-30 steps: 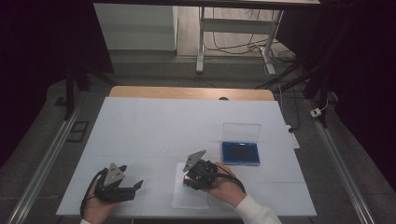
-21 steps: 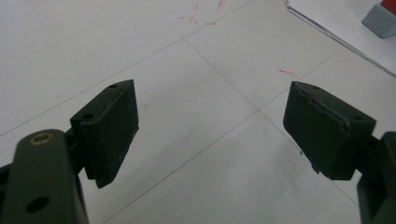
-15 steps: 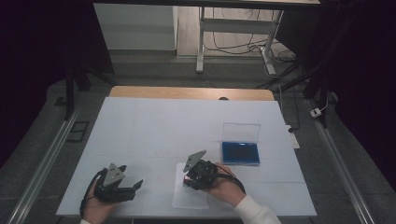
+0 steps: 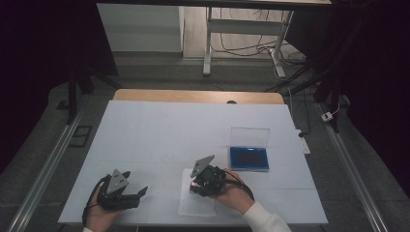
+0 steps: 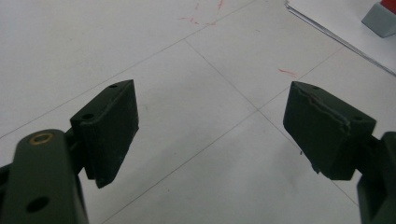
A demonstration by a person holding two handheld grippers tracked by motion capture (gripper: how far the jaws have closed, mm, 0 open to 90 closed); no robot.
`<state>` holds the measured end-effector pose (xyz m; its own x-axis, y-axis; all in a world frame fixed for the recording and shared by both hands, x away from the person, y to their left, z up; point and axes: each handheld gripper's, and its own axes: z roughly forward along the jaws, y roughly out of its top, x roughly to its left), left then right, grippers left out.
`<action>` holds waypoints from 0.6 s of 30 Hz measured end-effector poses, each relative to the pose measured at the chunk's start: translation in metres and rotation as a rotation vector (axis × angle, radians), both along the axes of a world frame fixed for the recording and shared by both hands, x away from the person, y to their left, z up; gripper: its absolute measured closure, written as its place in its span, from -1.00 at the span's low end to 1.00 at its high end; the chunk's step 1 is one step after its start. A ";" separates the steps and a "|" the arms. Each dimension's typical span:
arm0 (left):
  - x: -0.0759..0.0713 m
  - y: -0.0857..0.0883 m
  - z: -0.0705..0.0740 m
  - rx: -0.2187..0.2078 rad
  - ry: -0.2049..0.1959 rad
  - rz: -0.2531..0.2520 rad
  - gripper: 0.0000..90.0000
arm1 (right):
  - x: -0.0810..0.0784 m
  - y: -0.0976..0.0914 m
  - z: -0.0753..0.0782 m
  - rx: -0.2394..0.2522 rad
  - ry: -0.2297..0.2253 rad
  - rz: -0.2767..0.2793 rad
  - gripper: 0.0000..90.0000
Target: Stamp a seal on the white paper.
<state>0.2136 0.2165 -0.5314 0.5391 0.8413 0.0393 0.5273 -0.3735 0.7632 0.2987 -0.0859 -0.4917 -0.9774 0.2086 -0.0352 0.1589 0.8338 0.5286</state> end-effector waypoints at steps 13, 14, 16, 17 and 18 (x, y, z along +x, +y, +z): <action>0.000 0.000 0.001 0.006 -0.008 -0.001 -0.60 | -0.002 -0.002 0.004 0.029 -0.008 -0.014 0.56; 0.000 0.000 0.001 0.006 -0.008 -0.002 -0.60 | -0.002 -0.002 0.004 0.031 -0.008 -0.012 0.56; 0.000 0.000 0.001 0.003 -0.010 -0.001 -0.60 | -0.002 -0.003 0.005 0.033 -0.004 -0.027 0.56; 0.000 0.000 0.001 0.002 -0.011 0.001 -0.60 | -0.002 -0.004 0.006 0.038 -0.007 -0.032 0.56; -0.001 0.000 0.001 0.000 -0.012 0.002 -0.60 | -0.001 -0.005 0.007 0.054 -0.001 -0.038 0.55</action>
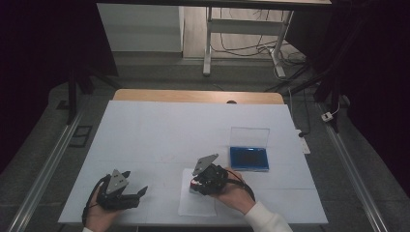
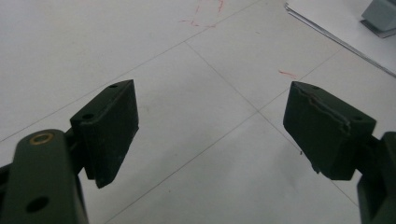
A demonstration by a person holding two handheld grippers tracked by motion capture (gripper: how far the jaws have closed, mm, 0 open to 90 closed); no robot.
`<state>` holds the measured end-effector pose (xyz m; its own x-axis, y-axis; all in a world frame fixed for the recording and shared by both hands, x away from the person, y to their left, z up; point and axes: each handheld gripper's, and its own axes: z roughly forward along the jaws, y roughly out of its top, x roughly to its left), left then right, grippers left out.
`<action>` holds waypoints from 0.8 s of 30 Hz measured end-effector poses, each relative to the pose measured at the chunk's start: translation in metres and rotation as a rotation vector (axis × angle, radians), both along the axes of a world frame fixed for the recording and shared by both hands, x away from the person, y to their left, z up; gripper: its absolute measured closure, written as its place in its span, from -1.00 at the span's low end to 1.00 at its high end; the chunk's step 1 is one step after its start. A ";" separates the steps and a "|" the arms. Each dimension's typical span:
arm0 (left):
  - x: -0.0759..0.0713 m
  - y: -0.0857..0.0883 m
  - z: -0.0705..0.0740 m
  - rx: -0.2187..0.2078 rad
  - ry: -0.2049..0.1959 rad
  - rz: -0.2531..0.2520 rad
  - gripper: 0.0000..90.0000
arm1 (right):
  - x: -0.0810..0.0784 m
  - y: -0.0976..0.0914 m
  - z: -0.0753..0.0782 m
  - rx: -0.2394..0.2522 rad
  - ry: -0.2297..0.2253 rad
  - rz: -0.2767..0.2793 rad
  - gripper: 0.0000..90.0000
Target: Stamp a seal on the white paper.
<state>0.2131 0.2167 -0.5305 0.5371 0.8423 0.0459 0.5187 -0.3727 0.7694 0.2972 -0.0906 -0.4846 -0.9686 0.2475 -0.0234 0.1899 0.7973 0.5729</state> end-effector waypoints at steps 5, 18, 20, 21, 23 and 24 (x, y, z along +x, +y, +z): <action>0.000 0.000 0.000 0.004 0.001 -0.003 -0.60 | -0.001 -0.005 0.010 0.030 -0.011 -0.015 0.55; 0.000 0.000 0.000 0.002 0.001 -0.003 -0.60 | 0.001 -0.019 0.030 0.082 -0.051 -0.033 0.55; 0.000 0.000 0.000 0.003 0.001 -0.002 -0.60 | 0.002 -0.023 0.034 0.091 -0.059 -0.043 0.55; 0.000 0.000 0.000 0.004 0.002 -0.003 -0.60 | 0.003 -0.025 0.036 0.093 -0.062 -0.050 0.55; 0.000 0.000 0.000 0.005 0.001 -0.003 -0.60 | 0.005 -0.029 0.038 0.108 -0.063 -0.059 0.55; 0.000 0.000 0.000 0.004 0.001 -0.003 -0.60 | 0.006 -0.031 0.040 0.110 -0.069 -0.067 0.55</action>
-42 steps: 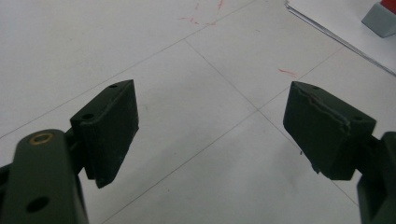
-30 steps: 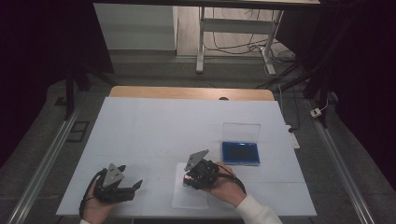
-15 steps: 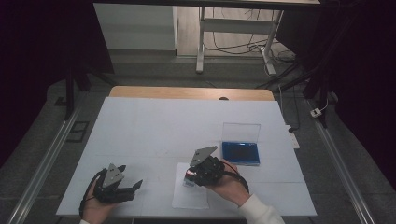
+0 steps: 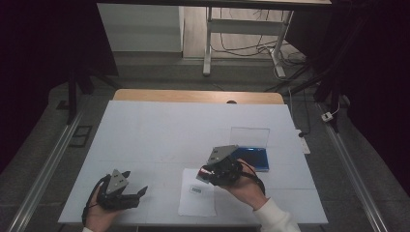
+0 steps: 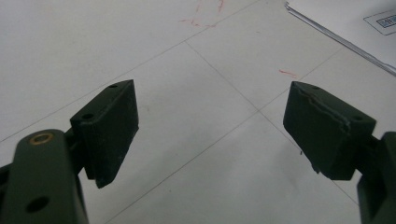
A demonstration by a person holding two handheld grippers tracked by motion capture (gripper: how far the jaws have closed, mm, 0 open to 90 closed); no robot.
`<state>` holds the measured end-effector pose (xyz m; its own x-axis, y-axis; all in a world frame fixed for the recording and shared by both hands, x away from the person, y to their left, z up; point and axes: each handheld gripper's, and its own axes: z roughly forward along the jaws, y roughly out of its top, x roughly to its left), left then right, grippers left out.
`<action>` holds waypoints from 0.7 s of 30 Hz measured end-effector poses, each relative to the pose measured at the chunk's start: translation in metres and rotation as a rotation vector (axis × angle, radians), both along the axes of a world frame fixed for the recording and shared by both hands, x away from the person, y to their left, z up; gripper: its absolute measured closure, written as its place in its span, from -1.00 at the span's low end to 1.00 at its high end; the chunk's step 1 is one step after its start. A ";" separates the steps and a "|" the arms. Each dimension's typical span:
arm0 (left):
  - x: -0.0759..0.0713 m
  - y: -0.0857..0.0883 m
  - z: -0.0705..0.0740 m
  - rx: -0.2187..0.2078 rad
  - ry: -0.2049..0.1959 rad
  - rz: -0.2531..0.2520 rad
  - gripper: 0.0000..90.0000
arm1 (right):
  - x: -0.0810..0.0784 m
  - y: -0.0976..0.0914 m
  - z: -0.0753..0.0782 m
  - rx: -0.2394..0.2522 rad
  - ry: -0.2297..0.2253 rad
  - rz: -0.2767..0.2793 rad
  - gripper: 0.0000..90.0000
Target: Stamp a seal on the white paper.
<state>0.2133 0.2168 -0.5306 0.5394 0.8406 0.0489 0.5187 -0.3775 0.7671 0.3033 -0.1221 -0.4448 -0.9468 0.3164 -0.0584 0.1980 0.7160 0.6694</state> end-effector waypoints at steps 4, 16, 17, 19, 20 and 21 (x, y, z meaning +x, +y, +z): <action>0.000 0.000 0.000 0.003 -0.001 0.000 -0.60 | 0.003 -0.007 0.005 0.015 -0.006 -0.015 0.55; 0.000 0.000 0.000 0.003 -0.001 0.000 -0.60 | 0.011 -0.025 0.016 0.041 -0.024 -0.069 0.55; 0.000 0.000 0.000 0.004 -0.001 0.000 -0.59 | 0.012 -0.027 0.017 0.044 -0.026 -0.075 0.55; 0.000 0.000 0.000 0.005 -0.001 0.000 -0.59 | 0.014 -0.031 0.019 0.046 -0.030 -0.085 0.55; 0.000 0.000 0.000 0.005 0.001 -0.002 -0.59 | 0.015 -0.032 0.020 0.047 -0.031 -0.089 0.55; 0.000 0.000 0.000 0.005 0.001 -0.001 -0.59 | 0.016 -0.034 0.020 0.050 -0.033 -0.095 0.55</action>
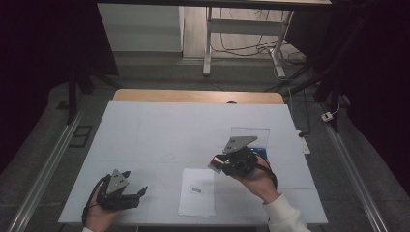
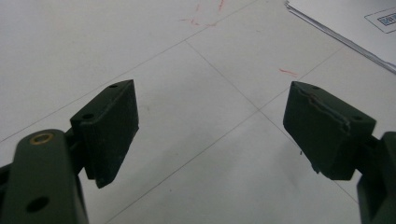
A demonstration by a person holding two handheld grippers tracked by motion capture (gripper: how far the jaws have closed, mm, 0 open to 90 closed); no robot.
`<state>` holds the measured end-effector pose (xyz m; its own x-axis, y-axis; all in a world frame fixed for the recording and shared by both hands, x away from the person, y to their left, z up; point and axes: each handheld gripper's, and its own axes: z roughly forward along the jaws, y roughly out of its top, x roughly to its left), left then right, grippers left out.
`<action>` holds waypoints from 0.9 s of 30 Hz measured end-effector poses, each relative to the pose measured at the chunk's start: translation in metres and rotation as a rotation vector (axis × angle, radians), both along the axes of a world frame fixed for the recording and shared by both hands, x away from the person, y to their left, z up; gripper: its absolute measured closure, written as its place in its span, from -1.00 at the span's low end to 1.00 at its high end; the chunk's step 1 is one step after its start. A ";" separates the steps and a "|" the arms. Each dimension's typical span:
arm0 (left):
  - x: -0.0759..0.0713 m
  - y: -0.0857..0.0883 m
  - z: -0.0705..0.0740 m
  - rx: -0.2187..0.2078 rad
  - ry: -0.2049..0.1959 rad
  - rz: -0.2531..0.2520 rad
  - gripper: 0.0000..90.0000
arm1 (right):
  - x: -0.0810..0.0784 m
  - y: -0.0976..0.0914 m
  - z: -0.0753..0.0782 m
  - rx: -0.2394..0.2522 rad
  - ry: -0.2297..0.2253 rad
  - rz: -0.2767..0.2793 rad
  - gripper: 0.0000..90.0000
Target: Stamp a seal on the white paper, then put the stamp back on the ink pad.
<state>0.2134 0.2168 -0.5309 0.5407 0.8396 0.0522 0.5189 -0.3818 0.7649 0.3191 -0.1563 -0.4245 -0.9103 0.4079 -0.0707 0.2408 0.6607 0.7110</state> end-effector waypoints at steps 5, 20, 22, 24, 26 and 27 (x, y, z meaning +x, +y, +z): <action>0.000 0.000 0.000 -0.003 -0.001 0.001 -0.59 | 0.006 -0.011 0.003 0.016 0.000 -0.036 0.55; 0.000 0.000 0.000 0.003 0.002 -0.001 -0.59 | 0.025 -0.045 0.005 0.010 -0.022 -0.165 0.56; 0.000 0.000 0.000 0.002 0.002 -0.002 -0.59 | 0.027 -0.049 0.005 0.011 -0.023 -0.178 0.55; 0.000 0.000 -0.001 0.001 0.003 -0.002 -0.59 | 0.028 -0.052 0.006 0.004 -0.024 -0.187 0.55; 0.000 0.000 -0.001 0.004 0.002 0.000 -0.59 | 0.030 -0.055 0.006 0.011 -0.024 -0.196 0.55; 0.000 0.000 -0.001 0.004 0.002 0.000 -0.59 | 0.031 -0.057 0.006 0.008 -0.026 -0.201 0.55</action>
<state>0.2135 0.2167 -0.5315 0.5410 0.8393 0.0545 0.5206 -0.3850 0.7620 0.3496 -0.2128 -0.4188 -0.8083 0.5819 -0.0891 0.3488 0.5953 0.7238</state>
